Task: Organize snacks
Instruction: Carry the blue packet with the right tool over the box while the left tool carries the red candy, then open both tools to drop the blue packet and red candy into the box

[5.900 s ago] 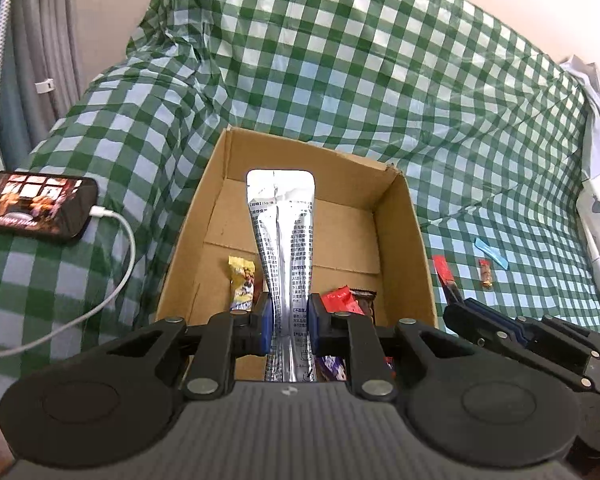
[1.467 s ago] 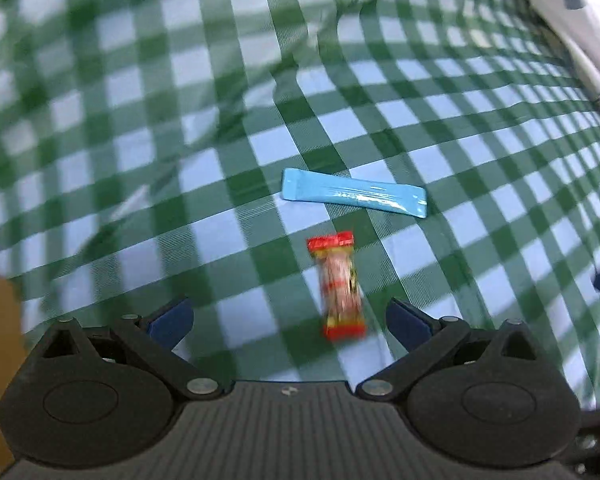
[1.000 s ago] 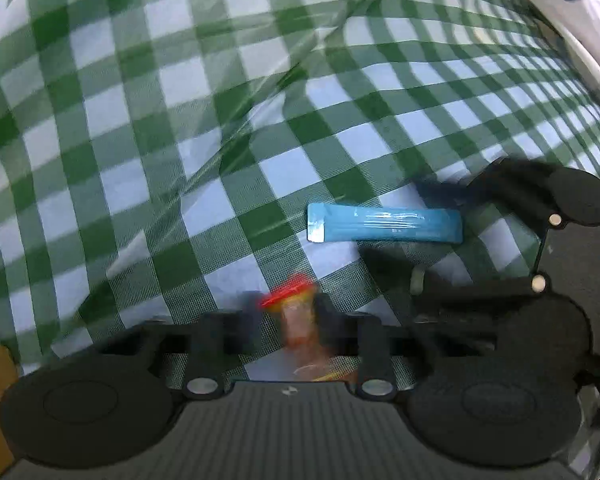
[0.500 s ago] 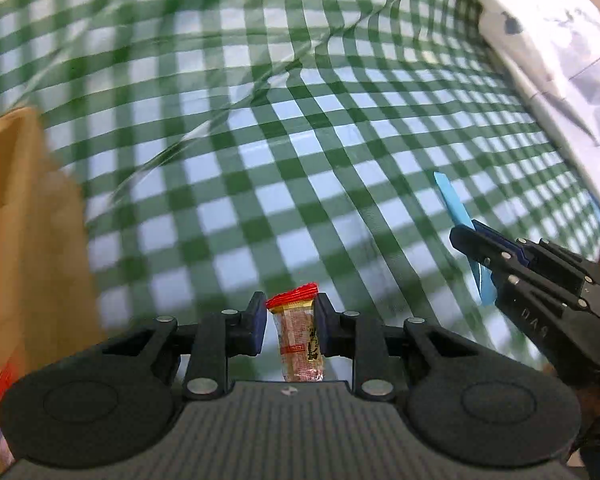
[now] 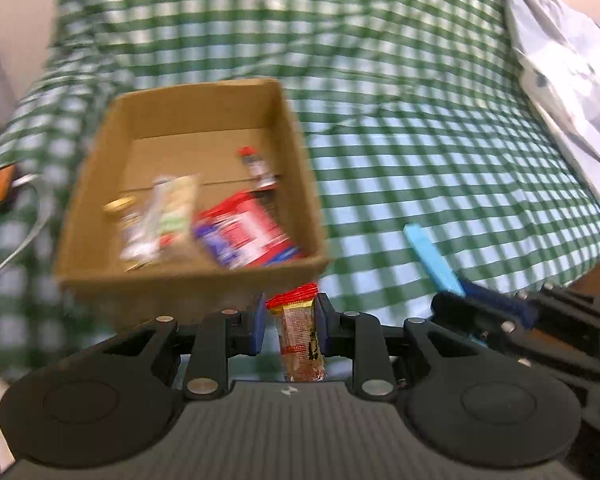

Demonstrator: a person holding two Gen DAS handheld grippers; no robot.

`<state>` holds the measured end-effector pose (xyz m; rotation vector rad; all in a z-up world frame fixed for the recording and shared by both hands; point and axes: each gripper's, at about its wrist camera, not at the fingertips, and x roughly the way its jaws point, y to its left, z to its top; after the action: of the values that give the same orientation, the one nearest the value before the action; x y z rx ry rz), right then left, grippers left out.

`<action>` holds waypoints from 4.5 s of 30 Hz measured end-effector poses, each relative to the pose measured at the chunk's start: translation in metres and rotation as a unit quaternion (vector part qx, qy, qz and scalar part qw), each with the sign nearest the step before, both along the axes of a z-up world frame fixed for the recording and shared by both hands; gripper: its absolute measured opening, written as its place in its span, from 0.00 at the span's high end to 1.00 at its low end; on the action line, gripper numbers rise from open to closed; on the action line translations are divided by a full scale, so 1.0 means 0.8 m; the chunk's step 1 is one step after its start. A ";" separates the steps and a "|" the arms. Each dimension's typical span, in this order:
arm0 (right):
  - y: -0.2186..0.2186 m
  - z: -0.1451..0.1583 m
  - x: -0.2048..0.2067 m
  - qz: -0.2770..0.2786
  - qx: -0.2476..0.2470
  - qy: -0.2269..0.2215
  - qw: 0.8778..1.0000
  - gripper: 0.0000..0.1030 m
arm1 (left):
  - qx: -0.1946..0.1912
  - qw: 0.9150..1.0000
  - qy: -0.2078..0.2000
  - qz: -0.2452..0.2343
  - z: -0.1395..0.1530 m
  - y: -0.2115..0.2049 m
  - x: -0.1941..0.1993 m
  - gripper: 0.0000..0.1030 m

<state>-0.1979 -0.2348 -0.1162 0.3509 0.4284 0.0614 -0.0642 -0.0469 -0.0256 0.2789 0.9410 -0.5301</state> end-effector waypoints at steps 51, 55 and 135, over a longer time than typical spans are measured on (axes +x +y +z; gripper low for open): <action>0.161 0.057 -0.073 0.057 -0.135 -0.016 0.989 0.87 | -0.095 0.991 -0.042 0.086 0.040 0.155 -0.077 0.73; 0.155 0.057 -0.059 0.052 -0.133 -0.007 0.990 0.87 | -0.094 0.990 -0.042 0.094 0.039 0.158 -0.058 0.73; 0.092 -0.008 0.249 0.036 -0.104 0.072 0.991 0.06 | -0.008 0.990 -0.041 0.138 -0.065 0.073 0.244 0.00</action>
<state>0.0016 -0.1616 -0.1230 0.1345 0.5856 0.0622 0.1313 0.0111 -0.0776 0.1513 0.8783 -0.2704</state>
